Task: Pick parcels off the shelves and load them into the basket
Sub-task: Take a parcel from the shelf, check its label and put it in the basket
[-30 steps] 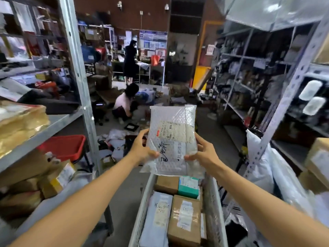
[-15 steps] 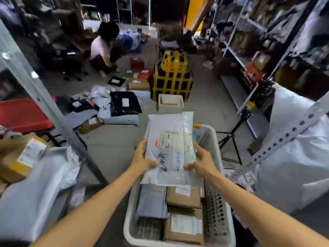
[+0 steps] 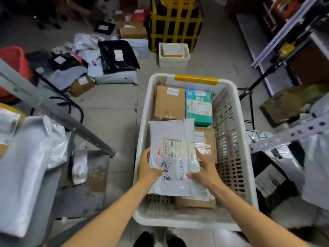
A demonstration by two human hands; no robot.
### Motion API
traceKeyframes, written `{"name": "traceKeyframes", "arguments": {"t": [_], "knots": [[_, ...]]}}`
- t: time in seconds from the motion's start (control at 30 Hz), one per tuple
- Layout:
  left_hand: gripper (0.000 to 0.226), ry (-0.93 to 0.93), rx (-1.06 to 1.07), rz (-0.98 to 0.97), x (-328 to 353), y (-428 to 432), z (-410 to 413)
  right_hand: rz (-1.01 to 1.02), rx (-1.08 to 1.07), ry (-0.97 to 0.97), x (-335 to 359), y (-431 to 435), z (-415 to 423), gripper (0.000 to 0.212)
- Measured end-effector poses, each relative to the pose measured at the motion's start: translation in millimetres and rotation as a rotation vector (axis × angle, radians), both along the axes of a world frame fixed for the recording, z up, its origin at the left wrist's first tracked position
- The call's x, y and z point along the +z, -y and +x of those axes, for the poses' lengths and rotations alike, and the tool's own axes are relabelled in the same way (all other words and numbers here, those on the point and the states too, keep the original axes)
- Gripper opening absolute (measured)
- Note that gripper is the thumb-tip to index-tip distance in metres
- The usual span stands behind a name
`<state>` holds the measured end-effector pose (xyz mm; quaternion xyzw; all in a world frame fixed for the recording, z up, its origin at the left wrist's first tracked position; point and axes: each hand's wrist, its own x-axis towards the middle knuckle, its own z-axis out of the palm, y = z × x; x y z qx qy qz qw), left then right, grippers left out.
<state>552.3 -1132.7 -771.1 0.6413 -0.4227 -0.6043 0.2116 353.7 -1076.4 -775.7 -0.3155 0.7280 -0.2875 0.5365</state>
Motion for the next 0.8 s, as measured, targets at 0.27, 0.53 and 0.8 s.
{"name": "traceKeyframes", "arguments": {"t": [0.27,0.53,0.8], "knots": [[0.089,0.202,-0.14,-0.029,-30,7,-13,0.022,-0.147,-0.006,-48,9,16,0.095],[0.085,0.608,-0.438,0.037,-23,4,-7,0.044,-0.14,-0.059,-78,16,46,0.094],[0.063,0.769,-0.727,0.029,1,-5,-17,0.106,0.172,-0.316,-50,16,41,0.086]]}}
